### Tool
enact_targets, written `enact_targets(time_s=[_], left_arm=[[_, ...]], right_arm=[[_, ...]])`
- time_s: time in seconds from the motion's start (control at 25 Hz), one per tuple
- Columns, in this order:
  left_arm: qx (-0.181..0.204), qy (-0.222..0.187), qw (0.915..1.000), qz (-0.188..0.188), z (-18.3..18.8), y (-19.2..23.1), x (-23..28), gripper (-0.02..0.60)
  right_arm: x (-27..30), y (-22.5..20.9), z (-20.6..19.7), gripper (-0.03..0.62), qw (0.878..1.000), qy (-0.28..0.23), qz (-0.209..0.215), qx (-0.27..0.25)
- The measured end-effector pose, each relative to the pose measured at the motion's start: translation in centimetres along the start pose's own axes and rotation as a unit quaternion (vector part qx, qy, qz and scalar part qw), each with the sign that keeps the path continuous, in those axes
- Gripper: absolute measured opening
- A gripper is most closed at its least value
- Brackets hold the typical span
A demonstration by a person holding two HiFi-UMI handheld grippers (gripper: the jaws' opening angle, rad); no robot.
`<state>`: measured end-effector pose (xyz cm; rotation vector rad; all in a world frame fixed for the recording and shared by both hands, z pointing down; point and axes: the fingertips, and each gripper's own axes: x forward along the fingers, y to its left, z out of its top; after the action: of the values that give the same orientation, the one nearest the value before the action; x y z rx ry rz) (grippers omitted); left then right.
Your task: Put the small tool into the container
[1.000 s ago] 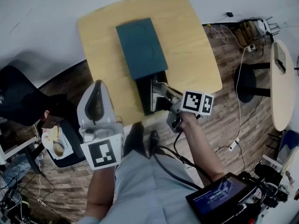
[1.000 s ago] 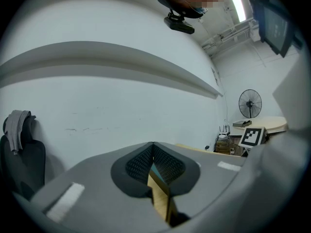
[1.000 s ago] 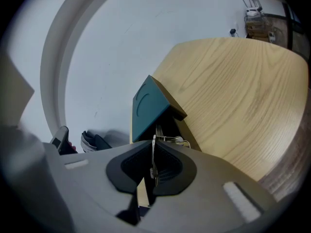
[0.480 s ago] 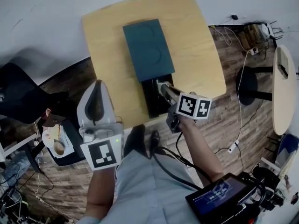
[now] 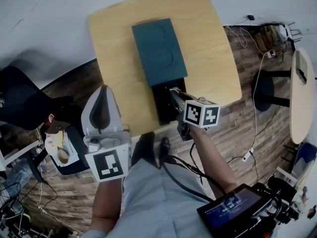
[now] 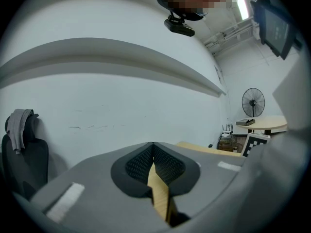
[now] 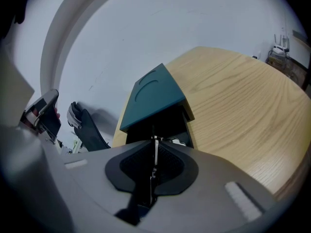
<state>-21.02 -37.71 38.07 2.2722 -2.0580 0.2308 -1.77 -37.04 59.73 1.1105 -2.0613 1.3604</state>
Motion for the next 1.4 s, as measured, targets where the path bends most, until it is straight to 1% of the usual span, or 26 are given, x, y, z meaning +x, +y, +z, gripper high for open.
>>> enact_targets(time_s=[0.12,0.36,0.56,0.64,0.76,0.84,0.92,1.08,1.12,1.24,1.32,1.4], left_arm=[[0.001,-0.002,1.0000,0.002,0.3,-0.1,-0.4,0.011],[0.004,-0.003,1.0000,0.004,0.6,0.0,-0.7,0.012],[0.001,-0.004,1.0000,0.004,0.6,0.1,-0.9,0.012],[0.003,-0.009,1.0000,0.002,0.9,0.0,-1.1,0.012],[0.017,-0.028,0.9995,-0.002,1.4,0.3,-1.1,0.012],[0.014,-0.025,0.9996,-0.001,1.5,0.4,-1.0,0.012],[0.009,-0.017,0.9998,-0.001,1.4,0.2,-1.0,0.011],[0.011,-0.017,0.9998,-0.004,1.5,-0.2,-1.2,0.012],[0.008,-0.015,0.9998,-0.005,1.5,-0.3,-1.2,0.012],[0.007,-0.014,0.9999,-0.006,1.7,-0.6,-1.4,0.012],[0.013,-0.019,0.9997,-0.007,1.9,-0.7,-1.4,0.012],[0.009,-0.020,0.9997,-0.006,1.9,-0.9,-1.4,0.012]], right_arm=[[0.2,0.5,-0.6,0.039,1.000,0.013,0.002,-0.022],[0.9,1.9,-1.7,0.169,0.996,0.042,0.005,-0.084],[1.5,2.3,-2.3,0.231,0.990,0.052,-0.005,-0.131],[1.6,2.6,-2.6,0.278,0.988,0.054,-0.008,-0.148],[1.7,2.7,-2.5,0.276,0.985,0.048,-0.011,-0.164],[1.5,2.7,-2.4,0.276,0.983,0.040,-0.017,-0.178],[1.1,2.6,-2.1,0.284,0.978,0.030,-0.035,-0.202],[0.5,2.7,-1.3,0.373,0.961,0.018,-0.072,-0.266],[0.4,2.8,-1.2,0.380,0.959,0.017,-0.076,-0.274],[-0.3,3.0,-0.8,0.383,0.959,0.012,-0.070,-0.276],[-0.8,3.3,-0.4,0.383,0.961,0.001,-0.059,-0.269],[-1.3,3.6,0.0,0.383,0.964,-0.011,-0.048,-0.260]])
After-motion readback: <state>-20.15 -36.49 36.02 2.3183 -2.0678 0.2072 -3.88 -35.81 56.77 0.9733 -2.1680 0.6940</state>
